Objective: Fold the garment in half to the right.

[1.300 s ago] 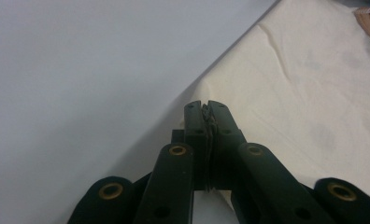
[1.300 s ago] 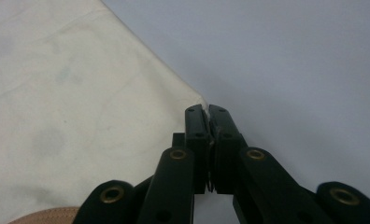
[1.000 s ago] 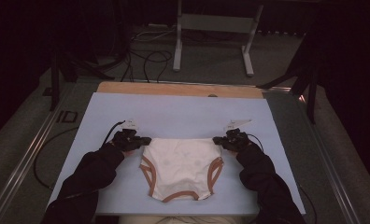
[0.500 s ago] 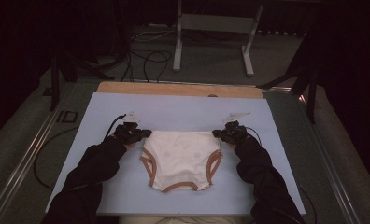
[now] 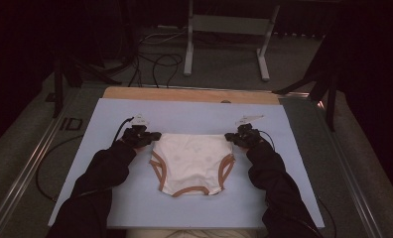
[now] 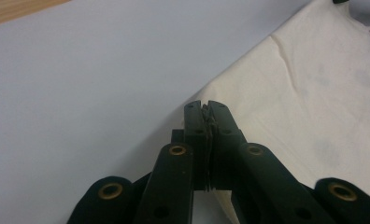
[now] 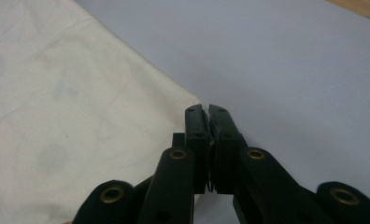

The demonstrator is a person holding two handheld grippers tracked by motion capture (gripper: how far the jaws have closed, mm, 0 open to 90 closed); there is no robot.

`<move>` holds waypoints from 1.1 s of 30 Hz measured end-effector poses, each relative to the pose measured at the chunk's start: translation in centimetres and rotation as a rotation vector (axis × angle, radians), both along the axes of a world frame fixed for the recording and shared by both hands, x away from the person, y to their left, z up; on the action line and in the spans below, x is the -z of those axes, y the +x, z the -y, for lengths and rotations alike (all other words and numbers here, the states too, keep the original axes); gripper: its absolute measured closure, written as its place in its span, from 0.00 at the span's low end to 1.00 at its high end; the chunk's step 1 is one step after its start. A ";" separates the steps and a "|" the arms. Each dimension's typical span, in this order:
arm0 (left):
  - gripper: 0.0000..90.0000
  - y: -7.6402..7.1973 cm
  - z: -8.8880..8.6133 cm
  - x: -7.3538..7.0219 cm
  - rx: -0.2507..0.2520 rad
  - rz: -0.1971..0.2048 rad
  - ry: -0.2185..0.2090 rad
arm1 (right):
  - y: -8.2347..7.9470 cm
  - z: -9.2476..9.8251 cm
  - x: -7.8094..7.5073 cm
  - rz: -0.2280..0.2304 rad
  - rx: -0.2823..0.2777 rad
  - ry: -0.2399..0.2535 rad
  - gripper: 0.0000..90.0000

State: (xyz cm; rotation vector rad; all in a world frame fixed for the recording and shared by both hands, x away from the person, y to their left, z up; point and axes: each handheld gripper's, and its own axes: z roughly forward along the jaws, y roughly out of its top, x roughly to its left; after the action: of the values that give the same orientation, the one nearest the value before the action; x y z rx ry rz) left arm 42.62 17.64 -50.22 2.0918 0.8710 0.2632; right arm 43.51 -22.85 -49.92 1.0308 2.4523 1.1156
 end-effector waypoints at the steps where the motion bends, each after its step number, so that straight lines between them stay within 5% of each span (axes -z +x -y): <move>1: 0.99 0.1 0.0 0.0 -0.006 0.000 -0.005 | 0.1 0.0 0.0 0.002 0.001 0.000 0.98; 11: 0.99 0.8 0.1 0.0 -0.021 0.018 -0.002 | 0.8 -0.2 0.1 0.013 0.024 0.001 0.98; 33: 0.99 2.5 1.1 2.0 -0.061 -0.036 0.059 | 2.7 -0.4 2.0 -0.027 0.074 -0.007 0.97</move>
State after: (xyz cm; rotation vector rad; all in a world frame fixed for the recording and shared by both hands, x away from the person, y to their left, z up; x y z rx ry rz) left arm 45.15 16.57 -52.19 2.1328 0.9596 0.2874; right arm 46.18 -22.42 -51.96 1.1321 2.4162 1.0753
